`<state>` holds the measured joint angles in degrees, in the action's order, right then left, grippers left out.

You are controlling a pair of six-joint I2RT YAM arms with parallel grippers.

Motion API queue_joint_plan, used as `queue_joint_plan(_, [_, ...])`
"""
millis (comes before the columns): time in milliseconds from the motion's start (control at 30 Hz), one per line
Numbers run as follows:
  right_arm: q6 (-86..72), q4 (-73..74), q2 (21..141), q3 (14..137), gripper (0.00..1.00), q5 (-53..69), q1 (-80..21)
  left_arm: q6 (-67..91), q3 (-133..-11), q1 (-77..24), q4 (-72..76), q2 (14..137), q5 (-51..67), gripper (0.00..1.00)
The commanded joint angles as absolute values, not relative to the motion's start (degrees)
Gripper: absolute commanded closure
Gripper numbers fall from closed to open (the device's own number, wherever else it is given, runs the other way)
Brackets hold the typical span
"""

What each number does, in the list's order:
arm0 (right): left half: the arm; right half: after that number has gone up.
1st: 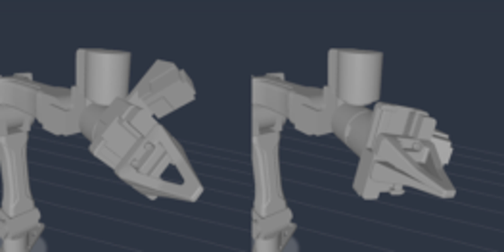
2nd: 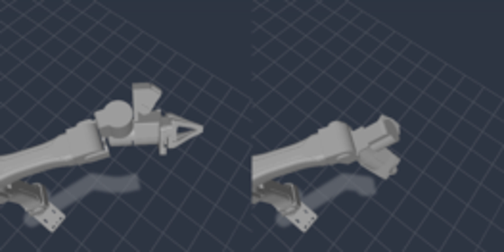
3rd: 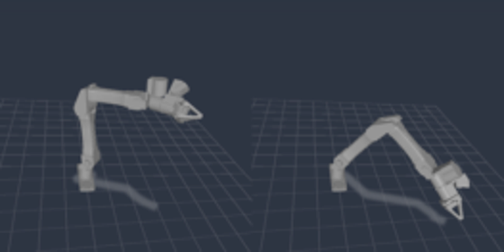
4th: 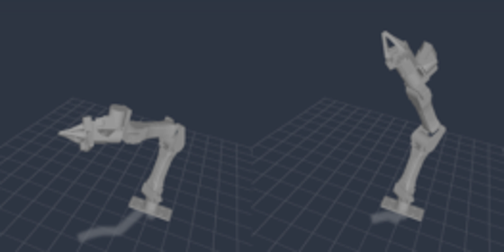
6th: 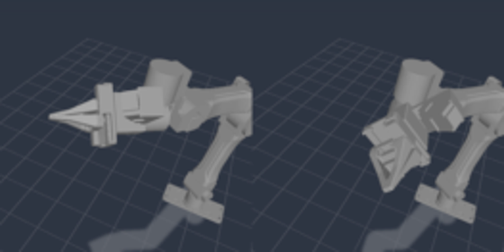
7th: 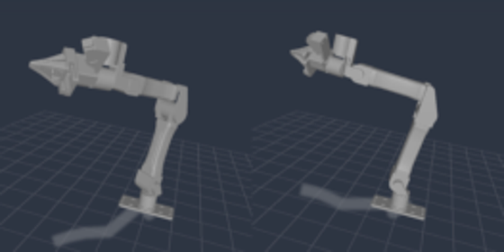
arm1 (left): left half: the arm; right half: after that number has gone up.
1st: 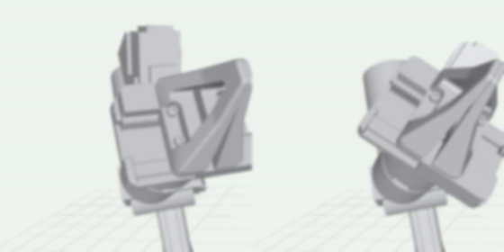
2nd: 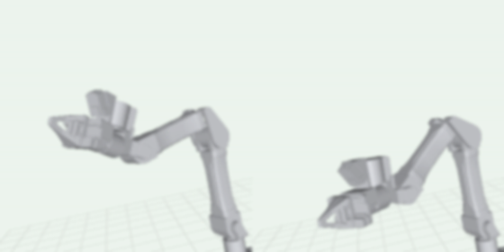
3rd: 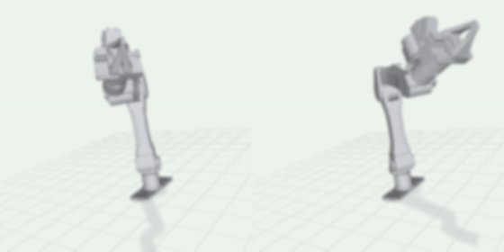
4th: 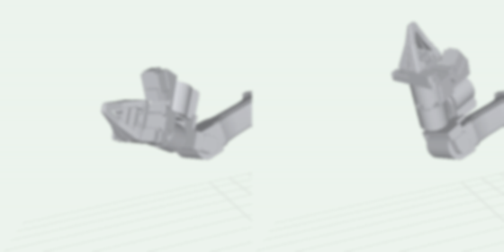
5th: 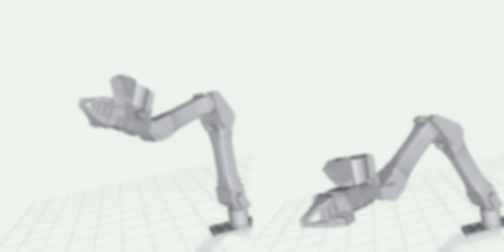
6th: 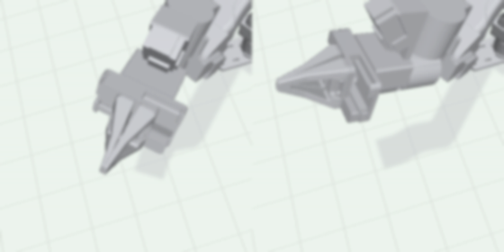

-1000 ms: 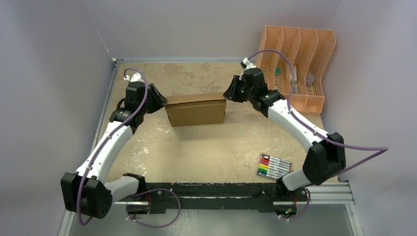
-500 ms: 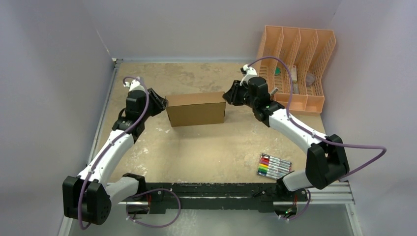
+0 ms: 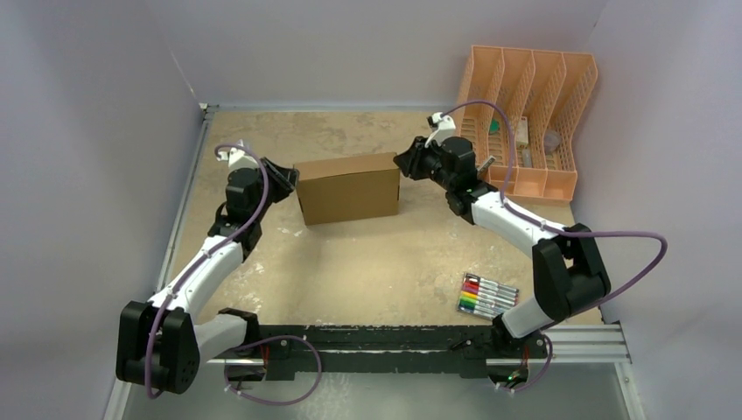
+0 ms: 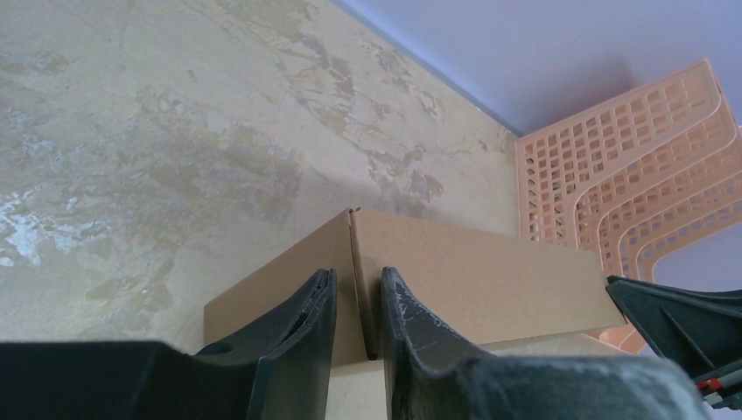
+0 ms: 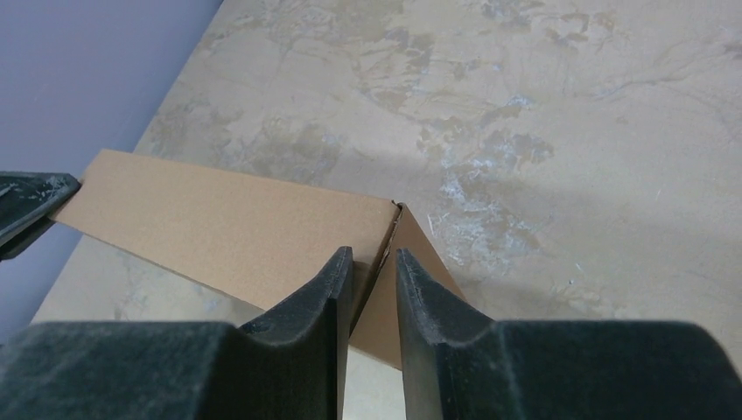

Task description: Fold the paper box

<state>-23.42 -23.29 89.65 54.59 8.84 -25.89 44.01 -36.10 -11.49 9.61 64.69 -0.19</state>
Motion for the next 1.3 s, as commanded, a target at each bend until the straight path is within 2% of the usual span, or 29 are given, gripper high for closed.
queue_joint_plan(0, [-17.4, 4.8, 94.6, 52.1, 0.73, 17.1, -28.0, 40.5, -33.2, -12.2, -9.3, 70.6, 5.2, 0.76])
queue_joint_plan(167, [-15.4, 8.6, 95.4, 61.5, 0.68, 20.9, -28.0, 39.6, -37.7, -12.2, -9.3, 69.9, 6.9, 0.75])
queue_joint_plan(333, [-14.9, 9.8, 94.1, 63.2, 0.67, 22.4, -28.1, 39.2, -37.8, -12.2, -11.7, 66.9, 8.8, 0.74])
queue_joint_plan(633, [-17.4, 5.1, 84.5, 53.1, 0.67, 24.3, -28.2, 39.8, -36.4, -12.2, -18.0, 57.2, 8.6, 0.69])
queue_joint_plan(933, [-23.9, 0.5, 70.8, 40.8, 0.66, 16.6, -28.5, 40.0, -33.1, -12.3, -23.7, 46.7, 11.5, 0.66])
queue_joint_plan(1267, [-25.6, 11.1, 56.7, 40.6, 0.51, 4.5, -28.5, 43.5, -35.1, -16.0, -31.1, 34.0, 4.9, 0.5])
